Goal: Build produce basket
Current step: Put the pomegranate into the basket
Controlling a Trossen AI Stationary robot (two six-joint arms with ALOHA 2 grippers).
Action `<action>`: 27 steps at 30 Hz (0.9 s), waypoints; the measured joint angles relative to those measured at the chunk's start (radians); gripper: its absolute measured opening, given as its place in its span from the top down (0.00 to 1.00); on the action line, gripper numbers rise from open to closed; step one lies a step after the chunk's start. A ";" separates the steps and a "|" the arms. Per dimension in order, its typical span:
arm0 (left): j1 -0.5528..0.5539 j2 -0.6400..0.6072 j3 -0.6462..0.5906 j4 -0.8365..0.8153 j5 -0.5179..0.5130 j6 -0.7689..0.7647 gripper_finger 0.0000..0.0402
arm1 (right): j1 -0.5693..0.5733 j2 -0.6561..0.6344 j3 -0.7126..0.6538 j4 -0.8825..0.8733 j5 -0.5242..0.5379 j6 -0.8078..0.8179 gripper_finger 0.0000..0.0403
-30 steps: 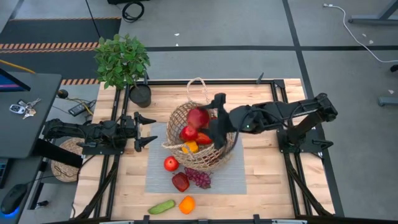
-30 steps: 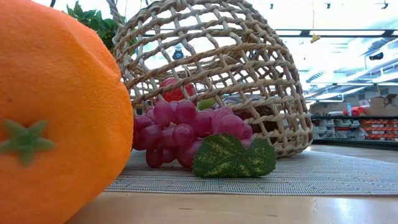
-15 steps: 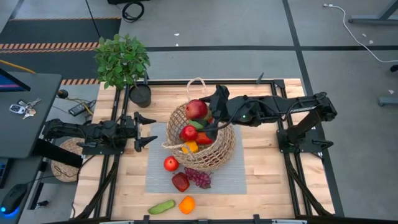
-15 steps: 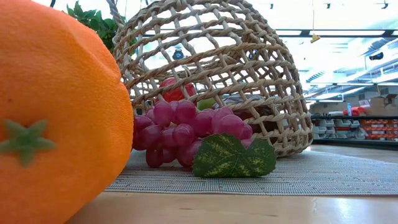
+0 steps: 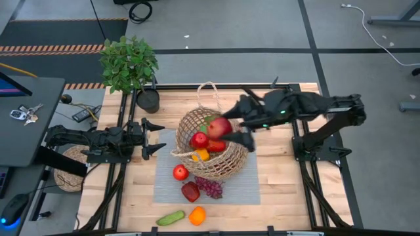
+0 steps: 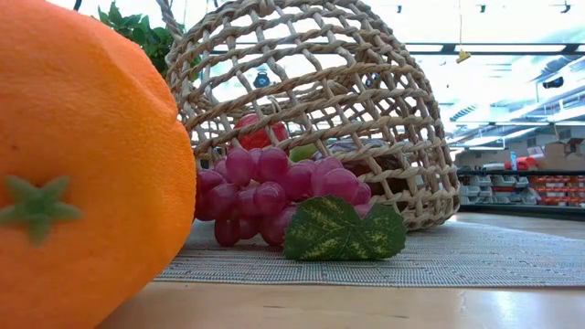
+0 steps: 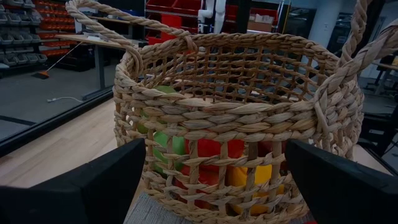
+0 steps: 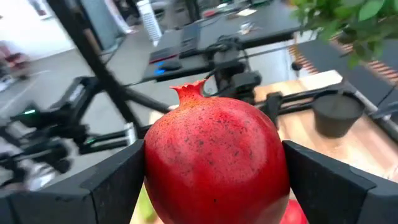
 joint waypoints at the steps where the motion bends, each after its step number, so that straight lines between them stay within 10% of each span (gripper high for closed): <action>1: 0.000 0.000 0.000 0.000 0.000 0.000 0.02 | 0.000 -0.018 0.000 -0.021 -0.009 0.012 0.10; 27: 0.000 0.000 0.000 0.000 0.000 0.000 0.02 | 0.247 -0.194 0.000 -0.366 -0.044 0.135 0.10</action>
